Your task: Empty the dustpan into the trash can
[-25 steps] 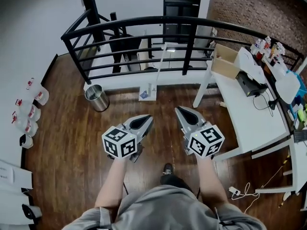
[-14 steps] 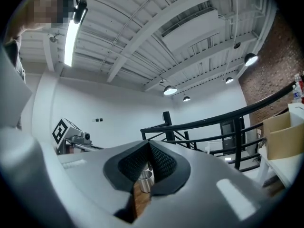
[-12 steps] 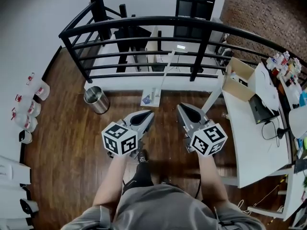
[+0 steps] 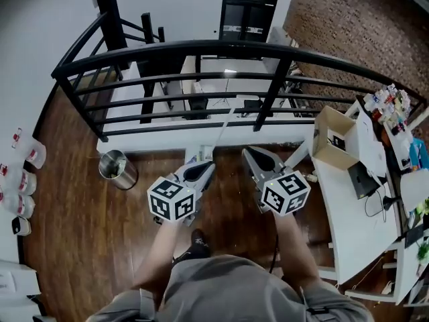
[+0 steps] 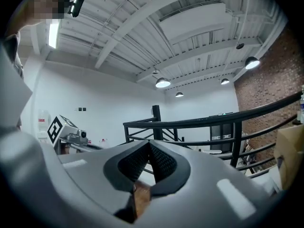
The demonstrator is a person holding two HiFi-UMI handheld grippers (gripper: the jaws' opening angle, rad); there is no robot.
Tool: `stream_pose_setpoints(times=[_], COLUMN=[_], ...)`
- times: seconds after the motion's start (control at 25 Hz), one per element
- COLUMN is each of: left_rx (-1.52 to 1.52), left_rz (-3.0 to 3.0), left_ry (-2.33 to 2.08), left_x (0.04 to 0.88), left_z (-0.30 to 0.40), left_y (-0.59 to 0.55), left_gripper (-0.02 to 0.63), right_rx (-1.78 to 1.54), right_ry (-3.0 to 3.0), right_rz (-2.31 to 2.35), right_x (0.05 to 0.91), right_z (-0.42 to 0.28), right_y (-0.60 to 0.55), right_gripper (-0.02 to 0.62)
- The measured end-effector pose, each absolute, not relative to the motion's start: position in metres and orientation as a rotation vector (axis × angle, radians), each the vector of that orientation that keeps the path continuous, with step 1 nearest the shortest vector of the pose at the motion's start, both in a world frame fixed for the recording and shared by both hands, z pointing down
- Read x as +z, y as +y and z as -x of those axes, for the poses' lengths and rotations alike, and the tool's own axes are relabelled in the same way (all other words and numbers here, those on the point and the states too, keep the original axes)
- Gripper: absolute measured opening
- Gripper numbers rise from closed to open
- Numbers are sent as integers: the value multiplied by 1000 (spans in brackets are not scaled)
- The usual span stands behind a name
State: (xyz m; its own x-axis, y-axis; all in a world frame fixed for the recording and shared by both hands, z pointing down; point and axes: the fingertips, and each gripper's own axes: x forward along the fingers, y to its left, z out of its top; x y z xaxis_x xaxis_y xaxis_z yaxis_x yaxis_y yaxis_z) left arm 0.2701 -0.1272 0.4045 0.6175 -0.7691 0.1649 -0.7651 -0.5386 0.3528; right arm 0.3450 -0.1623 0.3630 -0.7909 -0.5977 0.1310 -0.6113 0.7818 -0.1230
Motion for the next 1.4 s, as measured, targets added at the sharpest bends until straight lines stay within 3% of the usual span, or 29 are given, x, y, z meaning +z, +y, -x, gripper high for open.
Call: stream_pose_setpoints(times=[0.4,0.84,1.12,1.28,1.4], left_rx=[-8,43,101,124,146], left_rz=[-2419,-2312,-2239,-2204,-2176], left_ry=[-1179,-1322,-1367,-1373,-1371], left_x=[426,472,502,523,536], left_z=[-232,-227,-222,-220,-219], left_y=[-235,-342,-390,-414,-427], left_gripper=[5,5,5,5,5], right_rx=[304,377,500,563,618], right_ry=[-2801,-2714,-2595,-2512,-2480], right_rz=[-1043,-1023,-1026,-1035,-1034], right_x=[393,487,556,597,626], right_z=[-316,-325,-323,-320,-313], right_y=[-280,-436,-503,-533,-551], right_gripper=[20,49,133,261,276])
